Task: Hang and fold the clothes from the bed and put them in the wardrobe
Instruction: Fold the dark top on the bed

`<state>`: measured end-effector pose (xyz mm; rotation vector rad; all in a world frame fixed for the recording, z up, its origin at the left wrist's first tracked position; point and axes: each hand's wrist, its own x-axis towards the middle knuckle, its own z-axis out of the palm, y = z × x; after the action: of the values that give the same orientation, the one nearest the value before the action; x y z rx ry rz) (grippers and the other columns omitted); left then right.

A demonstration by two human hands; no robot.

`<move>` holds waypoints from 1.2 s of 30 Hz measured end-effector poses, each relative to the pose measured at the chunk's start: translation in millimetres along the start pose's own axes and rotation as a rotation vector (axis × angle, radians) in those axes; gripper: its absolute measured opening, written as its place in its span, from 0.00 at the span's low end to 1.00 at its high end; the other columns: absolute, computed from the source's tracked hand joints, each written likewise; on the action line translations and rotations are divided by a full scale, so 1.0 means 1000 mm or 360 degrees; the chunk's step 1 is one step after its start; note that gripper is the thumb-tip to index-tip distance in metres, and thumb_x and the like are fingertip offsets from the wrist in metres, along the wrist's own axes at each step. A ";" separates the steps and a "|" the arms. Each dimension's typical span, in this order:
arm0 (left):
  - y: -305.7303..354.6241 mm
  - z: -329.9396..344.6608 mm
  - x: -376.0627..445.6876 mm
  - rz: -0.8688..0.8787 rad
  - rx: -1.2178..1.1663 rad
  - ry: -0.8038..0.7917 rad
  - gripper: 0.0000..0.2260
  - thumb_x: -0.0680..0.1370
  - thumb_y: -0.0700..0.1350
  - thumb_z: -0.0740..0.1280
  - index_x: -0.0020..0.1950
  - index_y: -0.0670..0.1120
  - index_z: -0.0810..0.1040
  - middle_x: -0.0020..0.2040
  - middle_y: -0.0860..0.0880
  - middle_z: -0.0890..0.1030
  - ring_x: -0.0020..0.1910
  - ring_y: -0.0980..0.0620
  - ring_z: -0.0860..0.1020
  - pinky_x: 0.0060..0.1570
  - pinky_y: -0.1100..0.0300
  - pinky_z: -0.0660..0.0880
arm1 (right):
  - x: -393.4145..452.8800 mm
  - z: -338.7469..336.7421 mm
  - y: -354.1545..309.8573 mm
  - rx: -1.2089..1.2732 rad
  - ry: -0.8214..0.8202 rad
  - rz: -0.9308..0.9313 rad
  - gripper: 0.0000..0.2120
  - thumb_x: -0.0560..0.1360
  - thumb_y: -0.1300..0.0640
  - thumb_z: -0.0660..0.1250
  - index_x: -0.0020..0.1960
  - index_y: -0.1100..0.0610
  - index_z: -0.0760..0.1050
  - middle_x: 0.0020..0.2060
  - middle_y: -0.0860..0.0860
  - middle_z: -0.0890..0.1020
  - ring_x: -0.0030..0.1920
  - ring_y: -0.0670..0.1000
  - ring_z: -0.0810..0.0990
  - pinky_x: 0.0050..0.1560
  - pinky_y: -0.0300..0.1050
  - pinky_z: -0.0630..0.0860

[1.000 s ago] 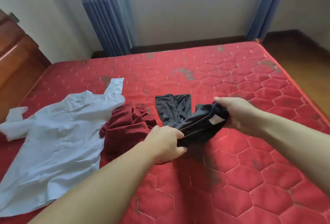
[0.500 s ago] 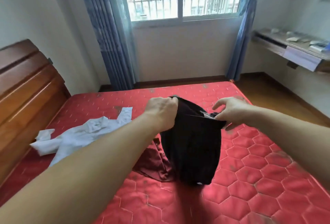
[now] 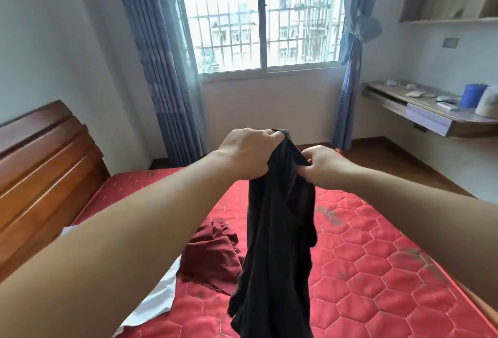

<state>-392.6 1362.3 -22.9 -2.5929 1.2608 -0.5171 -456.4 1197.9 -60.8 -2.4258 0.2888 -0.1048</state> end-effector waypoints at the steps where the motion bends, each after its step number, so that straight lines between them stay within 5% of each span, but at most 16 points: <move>1: 0.000 -0.003 0.002 0.0020 0.0012 0.0003 0.23 0.72 0.41 0.62 0.67 0.49 0.67 0.62 0.53 0.76 0.55 0.42 0.78 0.40 0.56 0.66 | 0.002 -0.003 0.008 -0.0179 0.0136 -0.0026 0.08 0.75 0.52 0.66 0.49 0.56 0.80 0.46 0.53 0.83 0.47 0.55 0.81 0.46 0.46 0.77; 3: -0.001 -0.006 0.009 0.0050 0.0070 -0.0016 0.22 0.72 0.41 0.62 0.67 0.51 0.69 0.60 0.54 0.77 0.54 0.43 0.79 0.39 0.56 0.67 | 0.005 -0.012 0.027 -0.0374 0.0249 -0.0047 0.07 0.74 0.54 0.66 0.50 0.54 0.78 0.46 0.53 0.82 0.47 0.57 0.80 0.47 0.49 0.78; 7: 0.000 -0.009 0.028 0.0007 0.0247 -0.0119 0.15 0.72 0.43 0.63 0.59 0.51 0.74 0.54 0.53 0.78 0.52 0.44 0.79 0.39 0.57 0.67 | 0.012 -0.026 0.076 -0.0804 0.0049 0.0095 0.04 0.72 0.57 0.67 0.46 0.51 0.78 0.46 0.52 0.82 0.45 0.57 0.81 0.39 0.44 0.75; 10: 0.005 -0.004 0.040 -0.0065 0.0250 -0.0226 0.14 0.71 0.45 0.64 0.56 0.51 0.74 0.53 0.53 0.78 0.51 0.45 0.79 0.39 0.57 0.67 | 0.018 -0.035 0.116 -0.0982 0.0029 0.0264 0.05 0.70 0.60 0.66 0.43 0.51 0.76 0.45 0.52 0.81 0.46 0.58 0.81 0.42 0.44 0.76; 13: 0.012 0.002 0.049 -0.0119 0.0227 -0.0441 0.18 0.69 0.58 0.68 0.57 0.54 0.74 0.51 0.55 0.79 0.50 0.48 0.78 0.39 0.58 0.70 | 0.022 -0.052 0.152 -0.1025 -0.0006 0.0422 0.08 0.70 0.59 0.63 0.47 0.53 0.77 0.45 0.52 0.81 0.44 0.56 0.81 0.42 0.44 0.78; 16: 0.019 0.013 0.052 -0.0417 -0.0126 -0.0706 0.22 0.69 0.71 0.64 0.52 0.56 0.76 0.46 0.55 0.77 0.47 0.51 0.77 0.40 0.58 0.71 | 0.031 -0.072 0.177 -0.0669 -0.0055 0.0530 0.08 0.70 0.61 0.61 0.43 0.58 0.79 0.36 0.55 0.83 0.33 0.54 0.83 0.35 0.46 0.83; 18: 0.025 0.029 0.055 -0.0579 -0.0235 -0.0673 0.17 0.75 0.66 0.63 0.46 0.53 0.73 0.45 0.53 0.77 0.44 0.50 0.76 0.40 0.57 0.71 | 0.039 -0.080 0.184 -0.0390 -0.0049 0.0547 0.09 0.69 0.63 0.60 0.42 0.60 0.79 0.35 0.57 0.83 0.33 0.55 0.84 0.32 0.49 0.83; 21: 0.032 0.053 0.058 -0.0737 -0.0188 -0.0588 0.10 0.77 0.53 0.66 0.51 0.50 0.69 0.48 0.50 0.75 0.45 0.47 0.74 0.40 0.55 0.71 | 0.049 -0.086 0.179 -0.0157 0.0003 0.0495 0.13 0.69 0.66 0.57 0.43 0.61 0.80 0.36 0.57 0.84 0.33 0.55 0.85 0.33 0.51 0.83; 23: 0.030 0.067 0.059 -0.0854 -0.0235 -0.0641 0.10 0.76 0.47 0.67 0.55 0.50 0.72 0.50 0.49 0.76 0.46 0.45 0.76 0.40 0.55 0.72 | 0.057 -0.088 0.177 -0.0057 -0.0006 0.0455 0.15 0.70 0.67 0.55 0.44 0.62 0.81 0.39 0.58 0.84 0.34 0.55 0.85 0.34 0.52 0.84; 28: 0.007 0.090 0.068 -0.1233 -0.0663 -0.0462 0.08 0.74 0.40 0.65 0.44 0.51 0.83 0.44 0.48 0.83 0.38 0.47 0.82 0.38 0.60 0.76 | 0.081 -0.093 0.179 0.0292 0.0058 0.0399 0.17 0.70 0.69 0.55 0.46 0.59 0.81 0.42 0.58 0.84 0.39 0.55 0.85 0.39 0.51 0.83; 31: -0.008 0.087 0.079 -0.1434 -0.1097 -0.0166 0.13 0.72 0.39 0.63 0.45 0.52 0.85 0.44 0.48 0.83 0.40 0.46 0.82 0.43 0.57 0.81 | 0.093 -0.104 0.177 -0.0089 0.0232 0.0173 0.12 0.70 0.65 0.62 0.40 0.53 0.81 0.40 0.53 0.83 0.43 0.55 0.82 0.48 0.46 0.79; 36: -0.028 0.081 0.087 -0.1254 -0.0868 -0.0158 0.08 0.73 0.44 0.67 0.45 0.56 0.83 0.46 0.53 0.82 0.46 0.49 0.80 0.49 0.57 0.77 | 0.103 -0.130 0.170 -0.0660 0.0096 0.0054 0.13 0.69 0.63 0.65 0.34 0.45 0.77 0.44 0.51 0.82 0.45 0.55 0.79 0.44 0.44 0.76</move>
<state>-290.8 1313.5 -69.0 -3.4928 0.3093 -0.1477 -406.1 966.0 -71.5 -2.8301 0.4127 -0.1115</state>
